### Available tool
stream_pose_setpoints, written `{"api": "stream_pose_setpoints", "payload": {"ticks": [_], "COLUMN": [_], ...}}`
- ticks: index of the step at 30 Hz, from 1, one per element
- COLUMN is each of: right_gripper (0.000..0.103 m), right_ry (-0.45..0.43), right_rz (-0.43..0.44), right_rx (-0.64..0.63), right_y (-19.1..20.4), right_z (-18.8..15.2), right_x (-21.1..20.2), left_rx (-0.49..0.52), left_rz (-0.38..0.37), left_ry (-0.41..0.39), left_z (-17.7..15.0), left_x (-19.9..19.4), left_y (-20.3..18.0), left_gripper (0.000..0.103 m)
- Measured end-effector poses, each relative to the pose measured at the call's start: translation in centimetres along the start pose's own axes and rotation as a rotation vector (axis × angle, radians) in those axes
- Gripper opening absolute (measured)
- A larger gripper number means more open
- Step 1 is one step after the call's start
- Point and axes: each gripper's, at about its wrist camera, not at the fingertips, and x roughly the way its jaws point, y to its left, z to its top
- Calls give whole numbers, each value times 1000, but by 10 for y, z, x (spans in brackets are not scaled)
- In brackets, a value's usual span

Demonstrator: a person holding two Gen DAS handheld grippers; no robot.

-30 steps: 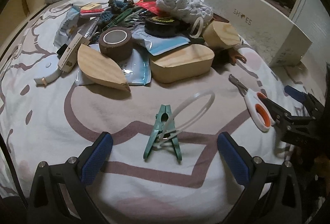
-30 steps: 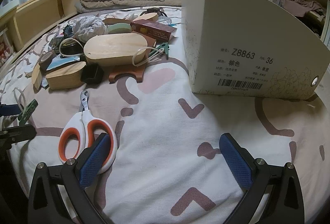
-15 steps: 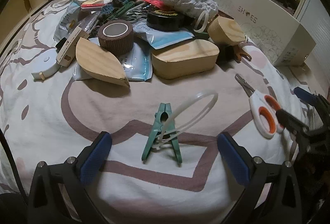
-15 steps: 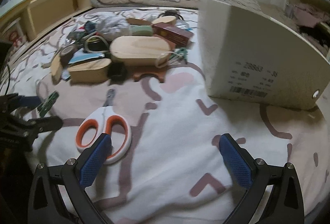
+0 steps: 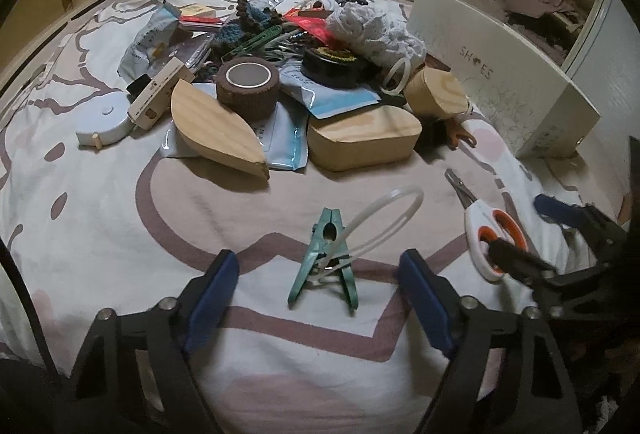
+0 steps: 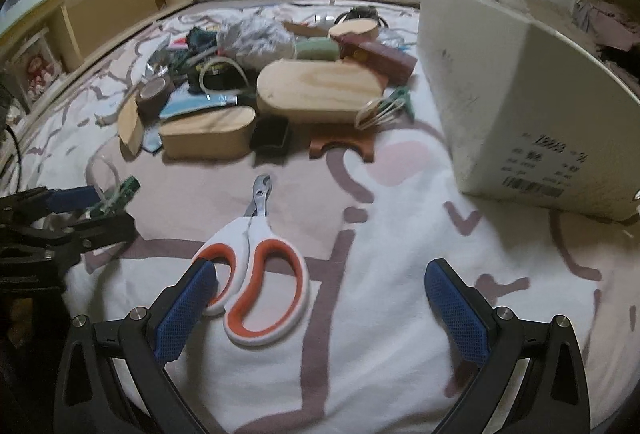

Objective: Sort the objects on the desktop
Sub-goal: 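Close the left tool on the green clothespin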

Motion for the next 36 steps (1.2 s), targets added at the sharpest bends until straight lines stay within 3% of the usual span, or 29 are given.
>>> {"api": "stream_pose_setpoints", "payload": {"ticks": [20,25,36], "right_gripper": [103,103,103], "right_ry": [-6,-27,-68], "right_rz": [-136,-122,7], "right_rx": [75,112,75], "right_y": [-38,-44,-29], "right_z": [-10,-14,-15], "right_x": [-8,-18,-21], "left_rx": [44,34,7], "left_rz": [-74,-69,-79], "left_ry": [-26,-24,-19], "left_z": [-5,-5,-7], "left_x": [-9,-8,-8], "left_y": [-15,-14,-12], "left_gripper": [38,33,33]}}
